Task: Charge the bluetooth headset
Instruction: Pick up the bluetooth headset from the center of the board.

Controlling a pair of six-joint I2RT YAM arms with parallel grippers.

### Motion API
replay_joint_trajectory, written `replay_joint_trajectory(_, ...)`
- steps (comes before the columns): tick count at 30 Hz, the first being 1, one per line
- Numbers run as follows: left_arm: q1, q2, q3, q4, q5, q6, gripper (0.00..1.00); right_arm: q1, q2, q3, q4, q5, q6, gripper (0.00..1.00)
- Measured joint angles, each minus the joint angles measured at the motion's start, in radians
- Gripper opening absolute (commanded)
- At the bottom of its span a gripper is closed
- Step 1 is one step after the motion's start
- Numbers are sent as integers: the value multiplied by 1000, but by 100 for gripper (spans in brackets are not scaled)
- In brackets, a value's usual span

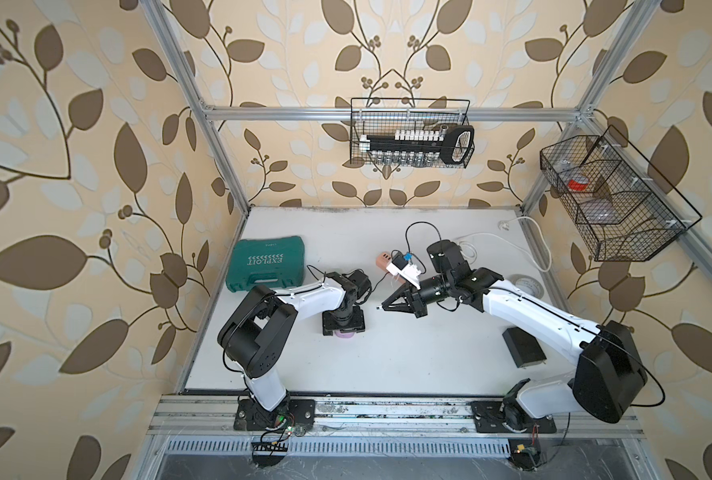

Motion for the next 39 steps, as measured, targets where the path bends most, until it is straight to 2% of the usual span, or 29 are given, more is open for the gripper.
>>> replay_joint_trajectory(10, -5, 0, 3, -6, -10, 16, 81, 0, 0, -6, 6, -6, 0, 6)
replay_joint_trajectory(21, -19, 1, 0, 2, -8, -75, 74, 0, -1, -10, 13, -7, 0, 6)
replay_joint_trajectory(31, -20, 1, -1, 14, -5, -124, 49, 0, -6, -11, 13, -7, 0, 6)
replay_joint_trajectory(39, -10, -15, -1, 6, -6, -126, 43, 0, -54, -67, 29, 13, 10, 6)
